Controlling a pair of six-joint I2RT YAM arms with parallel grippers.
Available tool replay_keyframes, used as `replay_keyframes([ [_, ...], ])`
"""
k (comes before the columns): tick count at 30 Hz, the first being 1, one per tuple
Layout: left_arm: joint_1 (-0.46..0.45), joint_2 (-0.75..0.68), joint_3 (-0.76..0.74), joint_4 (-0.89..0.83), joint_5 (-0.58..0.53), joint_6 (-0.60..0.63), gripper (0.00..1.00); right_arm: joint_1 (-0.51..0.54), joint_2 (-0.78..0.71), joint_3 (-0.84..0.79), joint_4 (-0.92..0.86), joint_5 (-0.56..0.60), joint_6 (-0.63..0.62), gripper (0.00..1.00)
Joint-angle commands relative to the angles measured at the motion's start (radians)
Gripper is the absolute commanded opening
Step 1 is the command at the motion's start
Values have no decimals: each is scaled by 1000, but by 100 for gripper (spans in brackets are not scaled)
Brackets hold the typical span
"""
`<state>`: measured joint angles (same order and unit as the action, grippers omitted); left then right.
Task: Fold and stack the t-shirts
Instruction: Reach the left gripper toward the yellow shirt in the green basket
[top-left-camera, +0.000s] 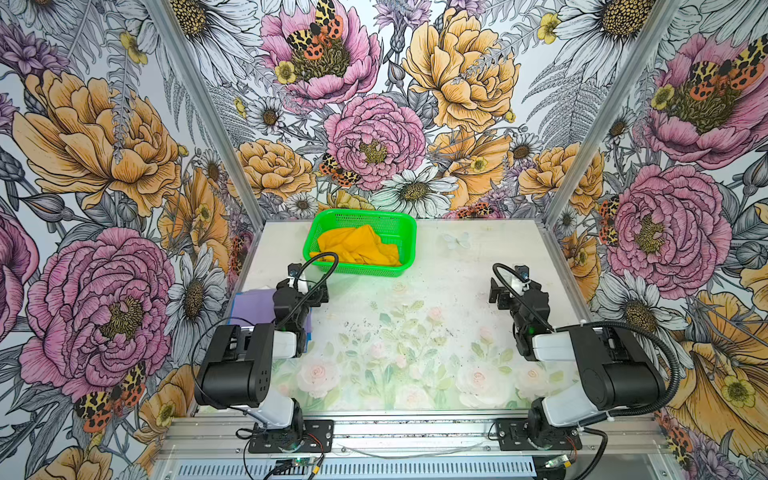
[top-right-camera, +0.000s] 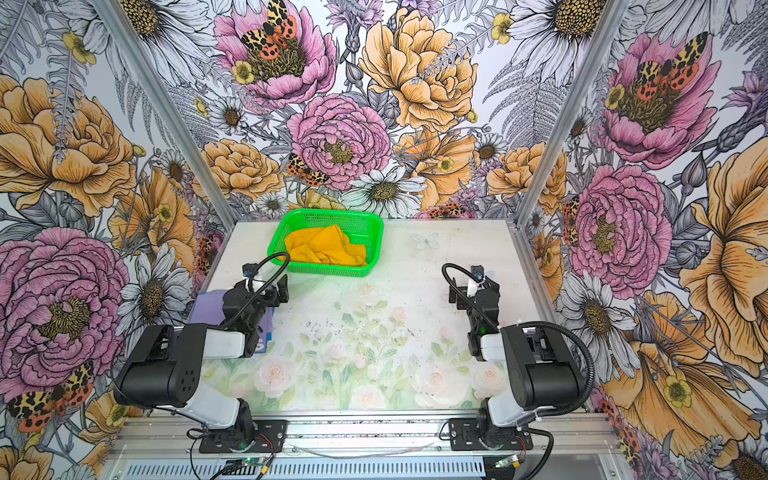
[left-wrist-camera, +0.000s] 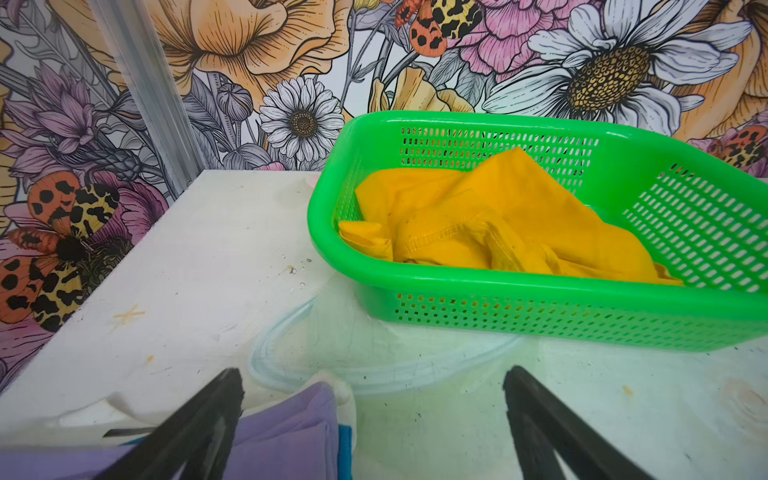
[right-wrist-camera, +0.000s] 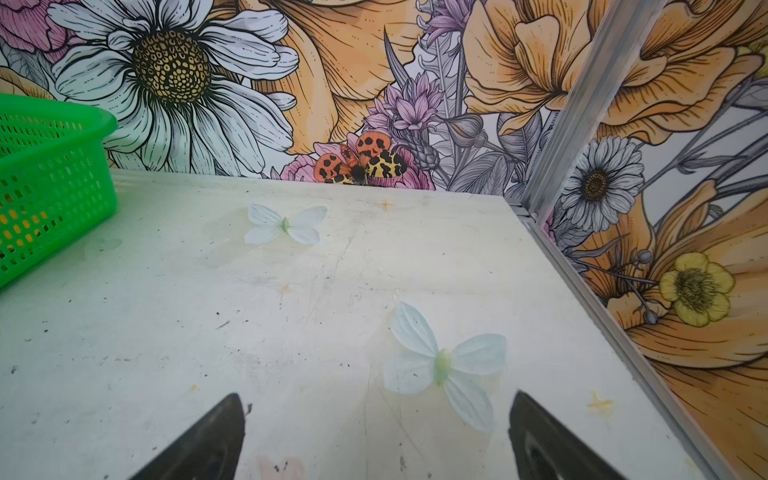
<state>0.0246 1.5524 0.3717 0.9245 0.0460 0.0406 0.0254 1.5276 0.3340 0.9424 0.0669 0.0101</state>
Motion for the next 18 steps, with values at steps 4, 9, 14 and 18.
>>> replay_keyframes([
  [4, 5, -3, 0, 24, 15, -5, 99, -5, 5, 17, 1, 14, 14, 99],
  [9, 21, -2, 6, 13, 38, -16, 99, -6, 5, 23, -8, 17, 15, 100],
  [14, 28, -1, 9, 10, 46, -24, 99, -9, 5, 28, -17, 15, 19, 99],
  [18, 2, -16, 28, -38, -43, -21, 99, -9, 6, 28, -16, 15, 18, 100],
])
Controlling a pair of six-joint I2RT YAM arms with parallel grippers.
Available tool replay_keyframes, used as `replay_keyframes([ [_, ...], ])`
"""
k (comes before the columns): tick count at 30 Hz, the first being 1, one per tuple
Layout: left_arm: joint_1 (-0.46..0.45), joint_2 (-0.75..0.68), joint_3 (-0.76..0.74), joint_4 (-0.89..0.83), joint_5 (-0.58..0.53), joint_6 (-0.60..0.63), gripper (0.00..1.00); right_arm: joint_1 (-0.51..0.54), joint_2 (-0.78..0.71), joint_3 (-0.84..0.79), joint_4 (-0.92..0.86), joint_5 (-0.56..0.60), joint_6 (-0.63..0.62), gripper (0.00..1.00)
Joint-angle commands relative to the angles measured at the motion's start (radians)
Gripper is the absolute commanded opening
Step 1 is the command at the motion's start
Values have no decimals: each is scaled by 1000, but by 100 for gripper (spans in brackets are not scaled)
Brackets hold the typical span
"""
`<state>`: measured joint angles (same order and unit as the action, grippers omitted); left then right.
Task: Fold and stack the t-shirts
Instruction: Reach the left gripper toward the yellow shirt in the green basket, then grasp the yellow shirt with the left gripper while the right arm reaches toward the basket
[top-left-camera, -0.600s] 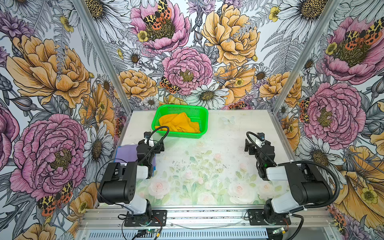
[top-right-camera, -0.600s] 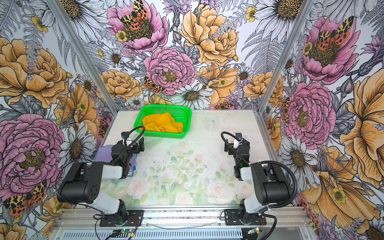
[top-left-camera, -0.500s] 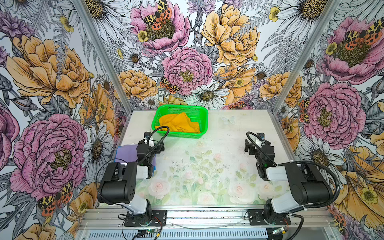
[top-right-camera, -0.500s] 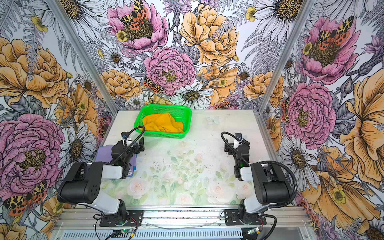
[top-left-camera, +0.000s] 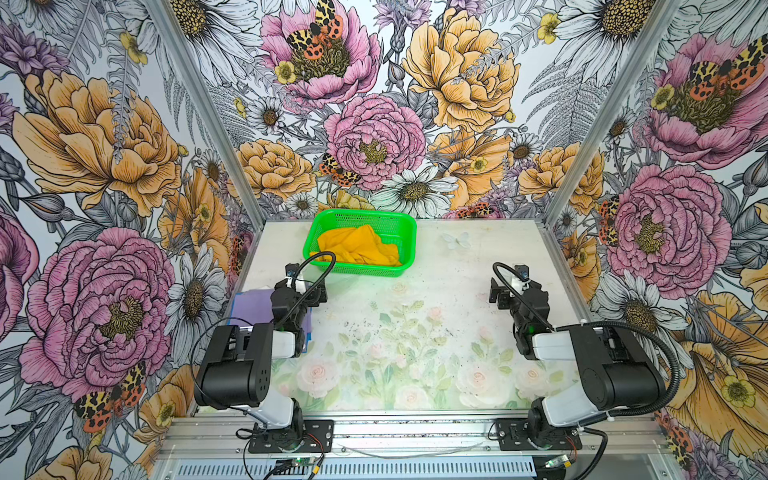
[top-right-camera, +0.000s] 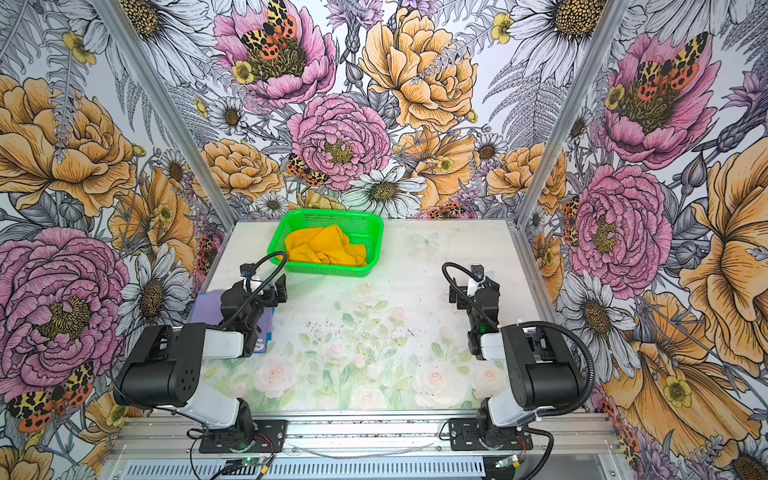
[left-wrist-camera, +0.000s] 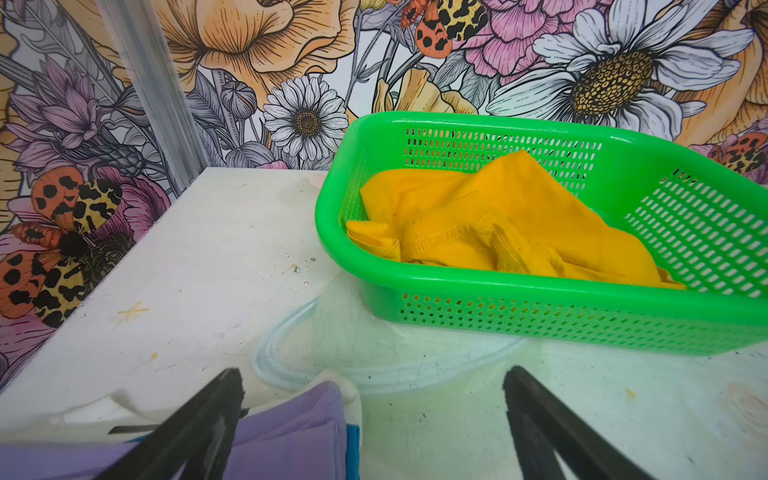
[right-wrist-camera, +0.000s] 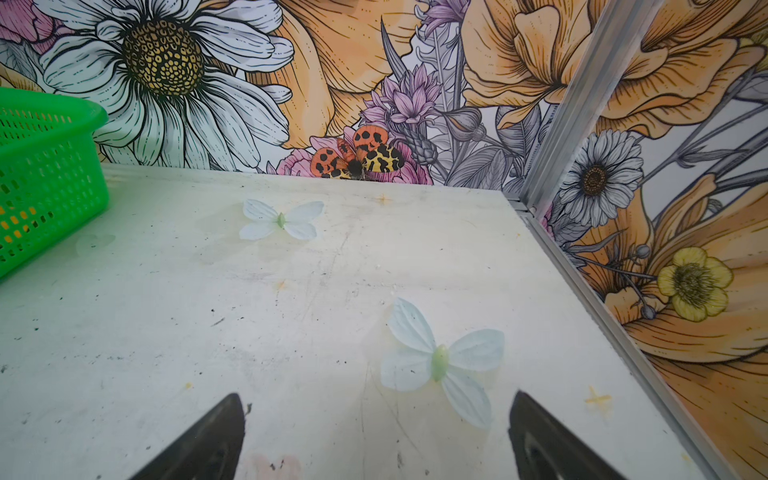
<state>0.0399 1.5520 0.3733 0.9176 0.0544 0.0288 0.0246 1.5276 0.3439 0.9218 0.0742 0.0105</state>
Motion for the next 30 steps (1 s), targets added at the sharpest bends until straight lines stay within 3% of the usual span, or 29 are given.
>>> replay_keyframes([
  [1, -22, -25, 37, -61, -72, -5, 99, -9, 6, 17, 4, 10, 18, 99],
  [5, -90, -104, 119, -260, -248, 15, 99, -4, 4, 8, 19, 12, 13, 99],
  [10, -191, -125, 396, -774, -549, -118, 99, 1, 4, 2, 33, 20, 11, 99],
  [17, -285, 66, 795, -1235, -400, -217, 99, 13, -46, -12, 25, 64, 11, 99],
  [20, -322, 207, 993, -1395, -383, -216, 99, 49, -185, 82, -286, 104, 10, 99],
  [24, -348, 405, 1228, -1539, -376, -223, 99, 83, -272, 295, -754, 83, 142, 99],
  [30, -331, 619, 1484, -1674, -360, -288, 98, 158, -378, 430, -1082, -27, 236, 100],
])
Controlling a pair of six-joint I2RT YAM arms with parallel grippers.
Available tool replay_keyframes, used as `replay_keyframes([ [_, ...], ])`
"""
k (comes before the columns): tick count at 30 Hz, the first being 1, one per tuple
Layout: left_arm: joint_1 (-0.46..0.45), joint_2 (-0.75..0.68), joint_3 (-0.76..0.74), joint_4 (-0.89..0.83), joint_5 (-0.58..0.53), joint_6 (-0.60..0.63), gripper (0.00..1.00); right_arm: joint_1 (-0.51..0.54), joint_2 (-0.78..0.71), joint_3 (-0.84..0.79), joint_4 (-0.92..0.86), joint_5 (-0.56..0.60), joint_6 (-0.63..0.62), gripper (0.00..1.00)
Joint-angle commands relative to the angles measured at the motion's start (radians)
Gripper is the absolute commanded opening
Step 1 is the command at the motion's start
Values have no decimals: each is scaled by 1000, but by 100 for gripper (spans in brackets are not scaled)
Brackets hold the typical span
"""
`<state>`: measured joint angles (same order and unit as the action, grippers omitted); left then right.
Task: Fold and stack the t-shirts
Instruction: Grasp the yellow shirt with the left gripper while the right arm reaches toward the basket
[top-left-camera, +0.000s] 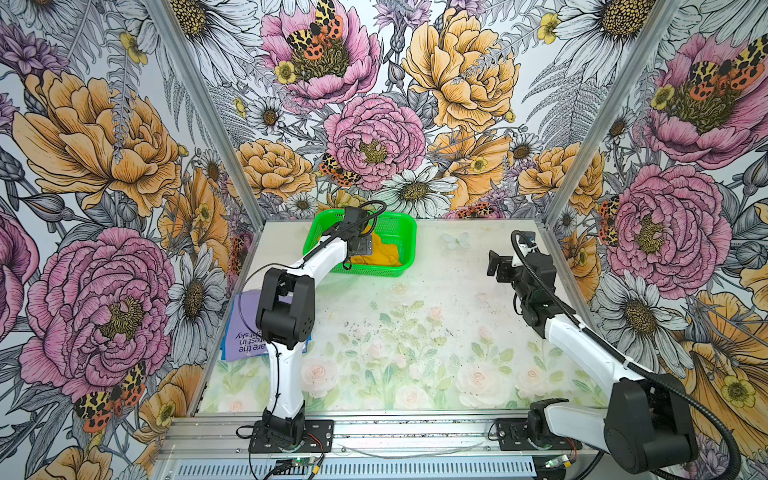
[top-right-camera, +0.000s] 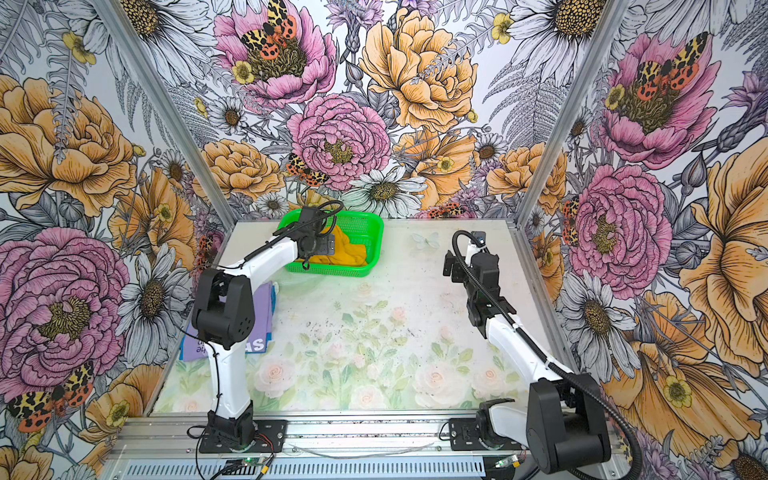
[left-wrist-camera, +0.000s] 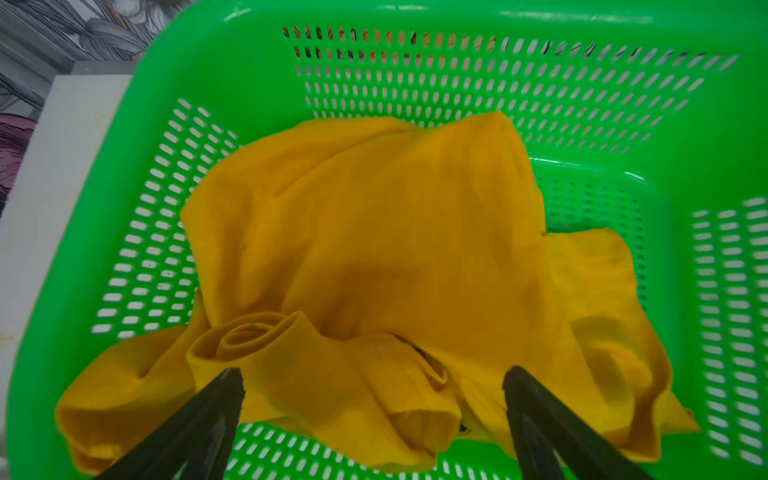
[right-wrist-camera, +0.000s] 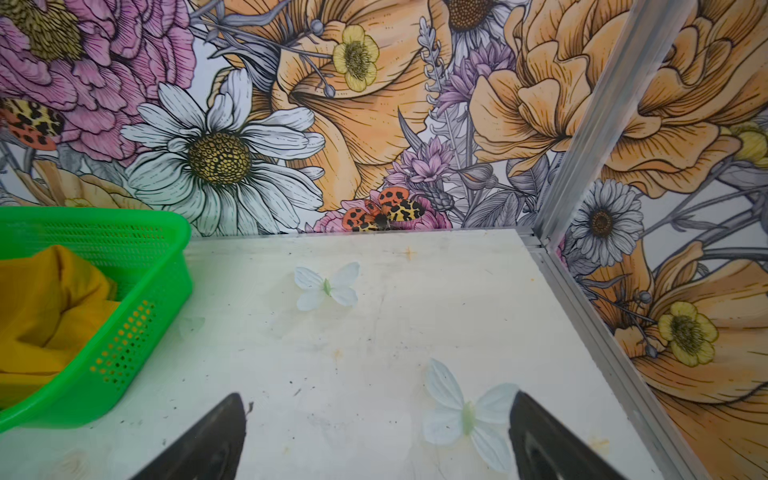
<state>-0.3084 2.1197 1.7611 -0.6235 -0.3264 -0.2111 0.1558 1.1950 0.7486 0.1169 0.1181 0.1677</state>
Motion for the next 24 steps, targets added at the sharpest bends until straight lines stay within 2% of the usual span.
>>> replay_keyframes([
  [1, 19, 81, 137, -163, 16, -63, 97, 40, -65, 30, -297, -90, 90, 99],
  [4, 27, 182, 245, -226, 33, -85, 86, 70, -122, 43, -337, -167, 117, 99],
  [5, 30, 208, 275, -239, 58, -86, 76, 81, -132, 55, -354, -189, 121, 99],
  [7, 34, 241, 307, -253, 95, -86, 40, 103, -134, 86, -385, -246, 113, 100],
  [8, 37, 238, 307, -255, 105, -87, 17, 116, -124, 109, -399, -280, 111, 99],
  [9, 34, 214, 294, -255, 110, -89, 0, 129, -103, 133, -410, -311, 111, 99],
  [12, 22, 77, 229, -251, 94, -75, 0, 177, -4, 223, -410, -391, 112, 99],
  [15, 22, -102, 150, -250, 110, -63, 0, 246, 153, 343, -410, -359, 105, 100],
  [17, 27, -222, 105, -251, 161, -49, 0, 283, 277, 433, -410, -355, 104, 100],
  [24, 75, -655, 10, -281, 242, -39, 0, 347, 659, 754, -411, -425, 148, 100],
])
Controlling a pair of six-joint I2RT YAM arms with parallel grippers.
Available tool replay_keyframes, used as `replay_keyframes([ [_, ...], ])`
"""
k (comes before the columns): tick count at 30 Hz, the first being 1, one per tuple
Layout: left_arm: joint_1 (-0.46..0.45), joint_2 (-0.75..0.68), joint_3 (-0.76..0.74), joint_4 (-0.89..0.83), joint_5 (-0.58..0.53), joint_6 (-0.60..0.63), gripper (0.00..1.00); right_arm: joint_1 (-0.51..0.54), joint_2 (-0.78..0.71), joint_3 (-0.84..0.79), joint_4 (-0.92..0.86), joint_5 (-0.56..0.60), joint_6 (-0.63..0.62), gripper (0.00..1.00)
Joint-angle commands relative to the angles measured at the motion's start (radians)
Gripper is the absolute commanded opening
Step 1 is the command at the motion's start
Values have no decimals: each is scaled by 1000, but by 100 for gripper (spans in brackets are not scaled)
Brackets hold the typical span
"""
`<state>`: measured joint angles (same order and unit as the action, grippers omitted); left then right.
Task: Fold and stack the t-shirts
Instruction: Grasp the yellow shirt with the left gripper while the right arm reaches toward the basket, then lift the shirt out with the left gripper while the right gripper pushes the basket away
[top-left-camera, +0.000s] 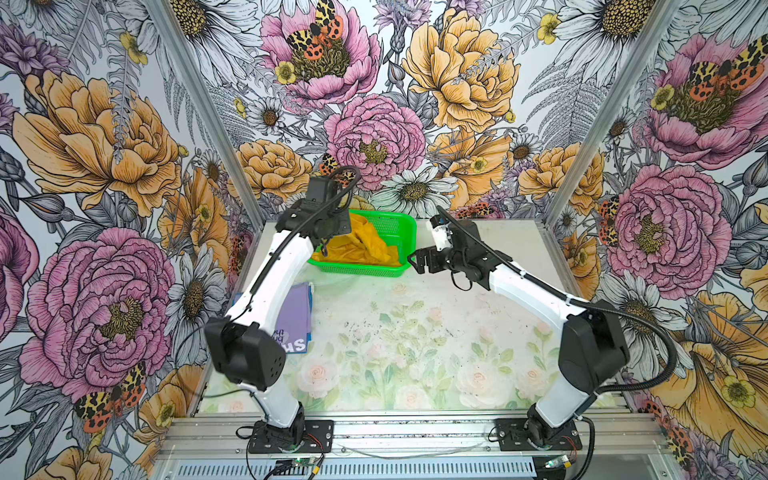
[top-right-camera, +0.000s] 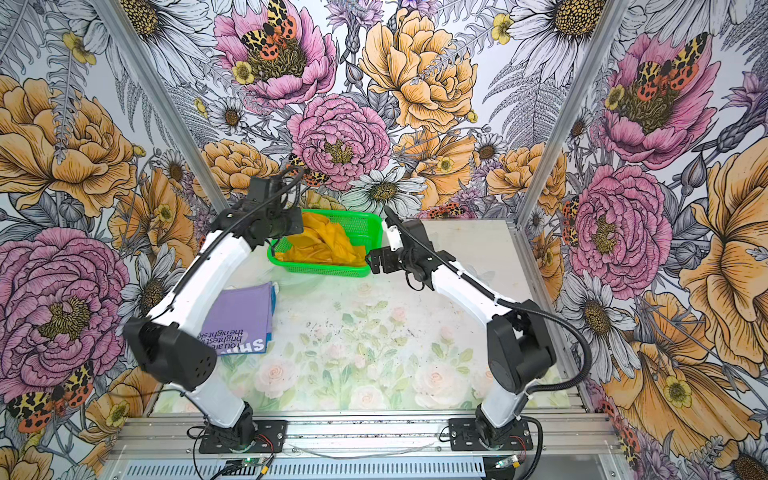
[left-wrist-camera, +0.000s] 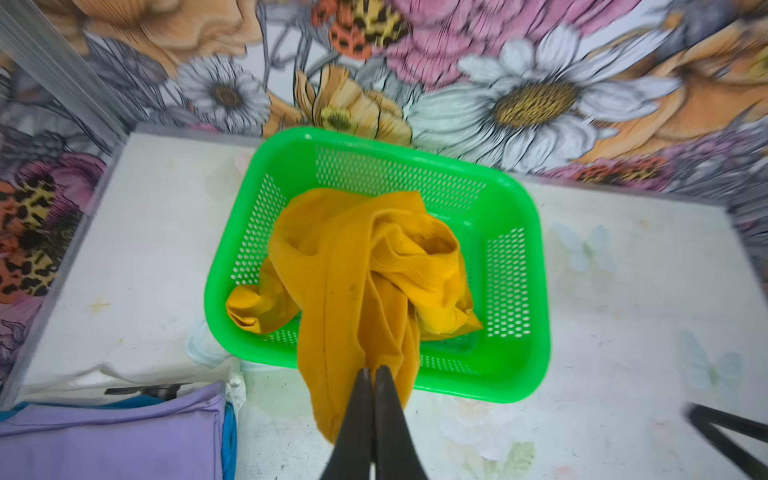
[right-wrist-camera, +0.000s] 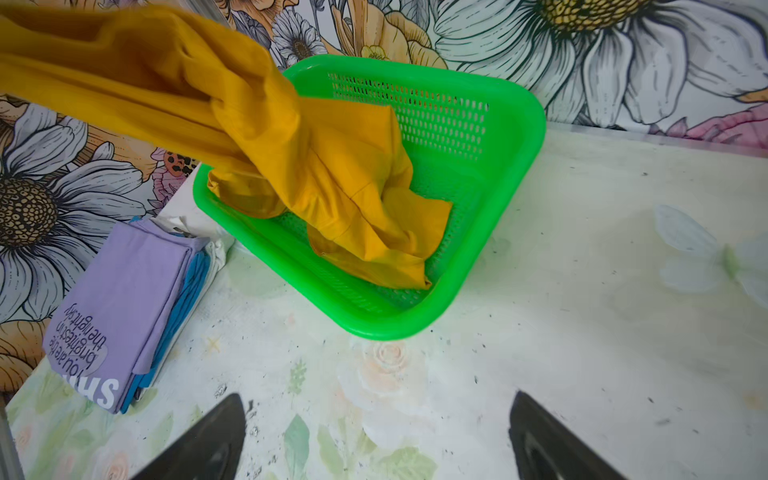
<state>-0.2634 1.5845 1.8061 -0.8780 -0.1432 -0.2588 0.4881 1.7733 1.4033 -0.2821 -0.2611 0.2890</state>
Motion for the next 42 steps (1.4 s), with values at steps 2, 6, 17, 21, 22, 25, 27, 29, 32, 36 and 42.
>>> replay_keyframes([
  [2, 49, -209, -26, -51, 91, 7, 0, 23, 160, 182, -15, -65, 41, 99],
  [6, 76, -311, 39, -134, 163, 3, 0, 30, 302, 344, -57, -72, 85, 99],
  [17, 81, -436, 158, -209, 340, -32, 0, 24, 618, 819, -523, 254, 90, 99],
  [21, 74, -443, 214, -206, 476, -58, 0, -24, 619, 810, -587, 387, 111, 99],
  [22, 68, -444, 235, -207, 508, -64, 0, -44, 610, 790, -596, 412, 121, 100],
  [25, 44, -442, 288, -206, 595, -80, 0, -128, 546, 676, -597, 496, 148, 100],
  [27, 31, -447, 316, -206, 643, -96, 0, -193, 500, 600, -598, 552, 145, 99],
  [29, 27, -453, 353, -202, 695, -115, 0, -262, 459, 538, -596, 590, 144, 99],
  [32, 27, -447, 442, -169, 776, -177, 0, -389, 417, 468, -596, 608, 151, 99],
  [36, 1, -438, 519, -131, 811, -241, 0, -512, 338, 403, -571, 558, 142, 99],
  [42, 27, -486, 414, -134, 748, -239, 0, -446, 52, 217, -497, 454, 73, 99],
])
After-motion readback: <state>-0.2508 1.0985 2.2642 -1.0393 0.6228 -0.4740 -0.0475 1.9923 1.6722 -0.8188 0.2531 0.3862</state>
